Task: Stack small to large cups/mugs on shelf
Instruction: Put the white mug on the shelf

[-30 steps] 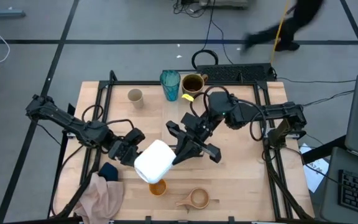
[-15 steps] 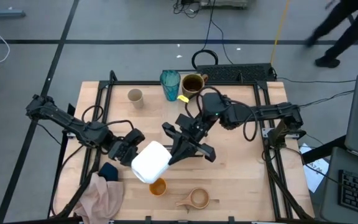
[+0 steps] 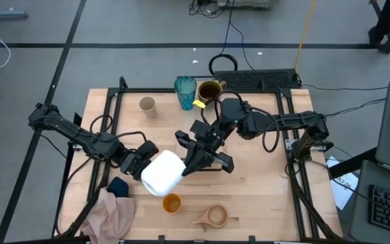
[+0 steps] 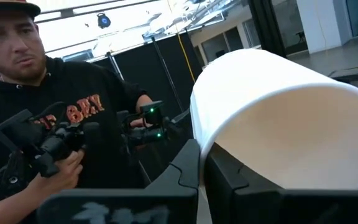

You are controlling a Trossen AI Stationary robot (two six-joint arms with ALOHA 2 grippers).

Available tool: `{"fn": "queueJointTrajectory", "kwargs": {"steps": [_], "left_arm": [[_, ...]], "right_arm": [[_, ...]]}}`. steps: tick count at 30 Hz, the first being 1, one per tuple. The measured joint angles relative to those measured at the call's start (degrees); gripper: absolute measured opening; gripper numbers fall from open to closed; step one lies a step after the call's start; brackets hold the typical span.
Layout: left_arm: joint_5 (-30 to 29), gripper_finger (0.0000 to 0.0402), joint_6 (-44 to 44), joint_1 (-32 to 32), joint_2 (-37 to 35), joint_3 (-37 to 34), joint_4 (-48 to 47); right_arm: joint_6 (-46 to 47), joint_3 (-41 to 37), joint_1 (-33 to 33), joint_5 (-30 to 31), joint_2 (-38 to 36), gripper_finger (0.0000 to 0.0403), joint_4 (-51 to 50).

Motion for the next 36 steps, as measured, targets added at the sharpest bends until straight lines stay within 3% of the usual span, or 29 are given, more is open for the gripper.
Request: {"fn": "queueJointTrajectory", "kwargs": {"steps": [7, 18, 36], "left_arm": [[-0.41, 0.0117, -0.45, 0.04, -0.01, 0.01, -0.18], [-1.10, 0.0013, -1.82, 0.07, 0.02, 0.03, -0.46], [-4.89, 0.0002, 1.25, -0.76, 0.06, 0.01, -0.48]], "right_arm": [[0.01, 0.00, 0.02, -0.04, 0.00, 0.0000, -0.02], [0.00, 0.00, 0.04, -0.11, 0.00, 0.0000, -0.11], [-0.25, 0.02, -0.04, -0.26, 0.00, 0.0001, -1.50]]}}
